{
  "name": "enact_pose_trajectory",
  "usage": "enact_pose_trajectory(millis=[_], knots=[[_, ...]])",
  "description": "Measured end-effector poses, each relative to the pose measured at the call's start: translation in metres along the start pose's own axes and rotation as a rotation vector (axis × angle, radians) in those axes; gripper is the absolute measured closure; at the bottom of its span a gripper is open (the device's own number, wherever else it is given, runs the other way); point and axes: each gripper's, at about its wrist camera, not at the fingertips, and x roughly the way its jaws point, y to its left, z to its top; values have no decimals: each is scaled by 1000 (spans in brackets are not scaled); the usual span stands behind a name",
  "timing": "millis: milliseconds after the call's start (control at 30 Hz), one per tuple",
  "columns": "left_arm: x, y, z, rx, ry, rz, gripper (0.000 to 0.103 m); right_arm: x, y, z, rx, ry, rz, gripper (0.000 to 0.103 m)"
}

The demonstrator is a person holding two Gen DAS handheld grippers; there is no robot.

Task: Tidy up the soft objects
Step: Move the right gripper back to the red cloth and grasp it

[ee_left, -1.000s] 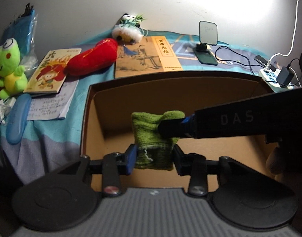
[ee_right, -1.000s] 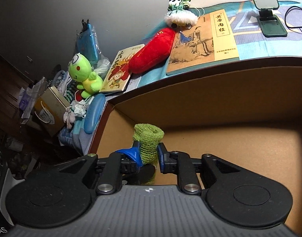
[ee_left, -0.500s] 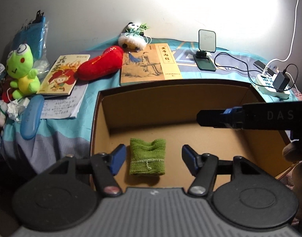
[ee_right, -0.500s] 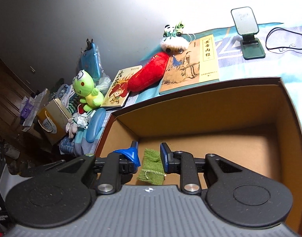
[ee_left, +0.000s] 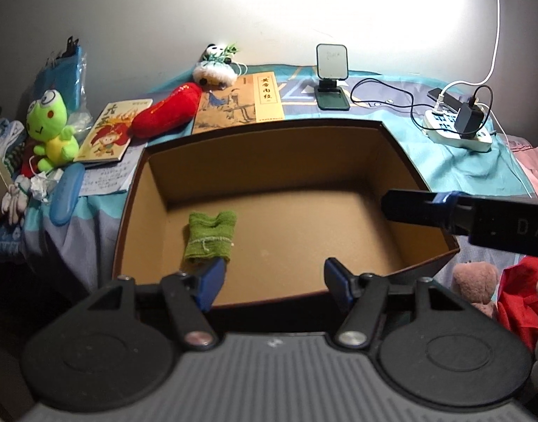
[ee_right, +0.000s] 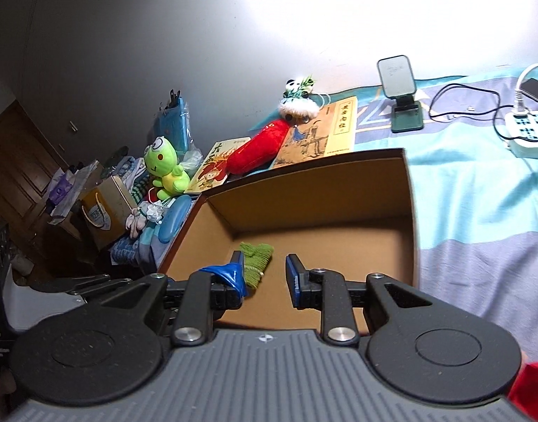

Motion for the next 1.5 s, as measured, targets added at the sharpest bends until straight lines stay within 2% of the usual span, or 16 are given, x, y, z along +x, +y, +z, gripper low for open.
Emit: enact_pose_trajectory(millis=[100, 333, 500, 733, 833, 1100, 1200, 1367, 1400, 1433, 1500], knots=[[-4, -17, -8, 3, 4, 35, 38, -17, -10, -7, 8, 2, 7, 95], [-16, -50, -24, 1, -1, 46, 38, -52, -28, -23, 16, 21, 20, 94], [-14, -73, -37, 3, 27, 49, 38, -68, -42, -38, 21, 46, 17, 94], [-8, -106, -62, 30, 77, -21, 38, -94, -76, -61, 59, 81, -21, 93], [-6, -121, -72, 56, 95, -90, 38, -110, -91, -69, 70, 85, -55, 93], [-8, -167, -77, 157, 83, -376, 37, -160, -132, -80, 109, 30, -195, 93], [-3, -184, -76, 179, 82, -461, 35, -170, -145, -81, 128, 10, -239, 92], [16, -203, -77, 173, 114, -536, 23, -172, -165, -87, 170, 18, -269, 92], [19, -204, -77, 161, 125, -563, 14, -170, -169, -87, 178, 25, -268, 92], [24, -204, -78, 141, 138, -598, 11, -167, -172, -89, 189, 35, -267, 92], [31, -206, -79, 122, 167, -648, 11, -162, -179, -91, 223, 58, -262, 91]])
